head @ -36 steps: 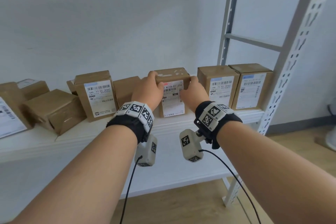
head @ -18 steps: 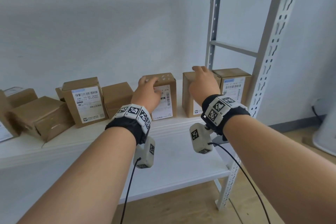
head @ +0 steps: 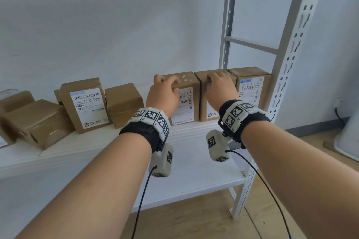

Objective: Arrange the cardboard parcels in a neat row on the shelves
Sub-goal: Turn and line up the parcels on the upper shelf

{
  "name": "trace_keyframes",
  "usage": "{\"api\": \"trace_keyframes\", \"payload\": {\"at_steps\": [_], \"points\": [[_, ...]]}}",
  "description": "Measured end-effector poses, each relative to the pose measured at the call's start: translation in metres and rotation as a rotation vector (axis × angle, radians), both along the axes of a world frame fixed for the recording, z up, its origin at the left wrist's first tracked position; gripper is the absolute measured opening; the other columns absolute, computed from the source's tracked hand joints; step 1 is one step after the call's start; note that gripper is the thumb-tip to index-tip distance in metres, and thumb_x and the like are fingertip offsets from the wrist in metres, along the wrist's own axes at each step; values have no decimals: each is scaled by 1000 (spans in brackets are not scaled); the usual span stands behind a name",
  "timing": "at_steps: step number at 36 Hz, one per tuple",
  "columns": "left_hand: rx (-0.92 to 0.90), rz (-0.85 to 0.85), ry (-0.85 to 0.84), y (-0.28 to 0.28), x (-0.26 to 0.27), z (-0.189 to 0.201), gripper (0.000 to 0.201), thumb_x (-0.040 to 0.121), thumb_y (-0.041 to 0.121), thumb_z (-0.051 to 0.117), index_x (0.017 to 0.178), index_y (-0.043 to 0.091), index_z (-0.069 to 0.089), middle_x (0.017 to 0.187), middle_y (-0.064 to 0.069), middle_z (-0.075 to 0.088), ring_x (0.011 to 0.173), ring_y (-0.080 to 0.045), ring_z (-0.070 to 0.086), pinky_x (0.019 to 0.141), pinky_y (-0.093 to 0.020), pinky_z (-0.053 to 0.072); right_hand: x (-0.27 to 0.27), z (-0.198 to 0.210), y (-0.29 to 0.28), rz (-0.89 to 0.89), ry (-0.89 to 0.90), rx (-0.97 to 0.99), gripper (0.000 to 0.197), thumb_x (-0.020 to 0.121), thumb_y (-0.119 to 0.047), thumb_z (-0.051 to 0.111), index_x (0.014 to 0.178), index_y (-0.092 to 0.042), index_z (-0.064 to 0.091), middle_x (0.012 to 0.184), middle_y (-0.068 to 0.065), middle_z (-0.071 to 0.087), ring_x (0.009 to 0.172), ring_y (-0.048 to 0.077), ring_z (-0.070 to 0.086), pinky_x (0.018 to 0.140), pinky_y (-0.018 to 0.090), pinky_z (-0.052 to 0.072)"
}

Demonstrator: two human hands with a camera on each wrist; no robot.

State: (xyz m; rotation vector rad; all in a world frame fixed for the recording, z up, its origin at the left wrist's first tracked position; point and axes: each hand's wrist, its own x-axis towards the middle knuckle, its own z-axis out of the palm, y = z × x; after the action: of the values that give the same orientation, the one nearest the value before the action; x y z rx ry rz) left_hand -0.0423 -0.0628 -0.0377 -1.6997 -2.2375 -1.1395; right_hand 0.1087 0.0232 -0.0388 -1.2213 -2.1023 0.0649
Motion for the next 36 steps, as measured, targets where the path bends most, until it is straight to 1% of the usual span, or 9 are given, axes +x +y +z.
{"api": "trace_keyframes", "payload": {"at_steps": [8,12,14,16,18,21,25,30,36], "points": [[16,11,-3,-3,2,7,19,100,22,47,114,22,59,122,-3,44,80,-16,52,72,-26,41,-1,-1,-1,-1,22,-25,39,82,0,45,119,-6,56,126,11,54,124,29,42,111,35,28],[-6,-2,2,-4,-3,8,17,98,23,48,113,20,56,121,-3,44,78,-17,55,69,-27,42,-2,-2,0,2,31,-32,40,80,1,44,118,-6,56,124,11,54,123,29,42,111,35,28],[-32,-18,19,-4,-5,6,24,96,26,53,120,23,54,124,-2,42,84,-18,58,72,-28,46,-2,-2,0,3,37,-36,40,80,1,45,118,-6,56,125,11,54,124,29,41,112,36,27],[-57,-42,36,-3,-6,2,39,94,29,57,132,26,51,128,-2,39,98,-20,58,86,-31,50,-2,-2,-1,3,47,-26,38,82,0,45,119,-5,56,125,12,54,124,30,41,112,36,27],[-61,-71,23,0,-7,-1,43,95,27,57,137,26,49,132,-1,37,106,-21,56,93,-31,48,-1,-2,-3,7,50,-19,37,84,0,45,120,-4,55,126,12,54,123,29,42,112,36,27],[-43,-134,-44,2,-7,-3,38,96,18,56,133,23,50,138,2,37,106,-19,58,88,-25,45,0,-1,-5,6,39,-28,40,84,0,46,123,-4,54,128,12,53,125,29,42,114,36,25],[-23,-158,-58,2,-10,-3,37,95,14,57,130,23,51,139,4,39,101,-7,49,84,-20,40,1,-1,-5,1,25,-30,42,85,-1,46,126,-5,52,130,12,52,127,29,40,116,37,23],[-24,-180,-65,2,-11,-1,35,95,13,56,128,23,53,139,3,39,102,-8,49,87,-21,41,-1,0,-6,-2,20,-41,41,86,-1,46,127,-6,52,132,12,51,130,29,39,118,39,20],[-56,-171,-71,2,-11,1,36,96,14,53,131,24,51,141,2,38,115,-17,54,90,-22,40,-2,1,-6,-11,25,-47,39,84,-2,46,122,-6,53,128,12,53,126,29,41,115,37,24]]}}
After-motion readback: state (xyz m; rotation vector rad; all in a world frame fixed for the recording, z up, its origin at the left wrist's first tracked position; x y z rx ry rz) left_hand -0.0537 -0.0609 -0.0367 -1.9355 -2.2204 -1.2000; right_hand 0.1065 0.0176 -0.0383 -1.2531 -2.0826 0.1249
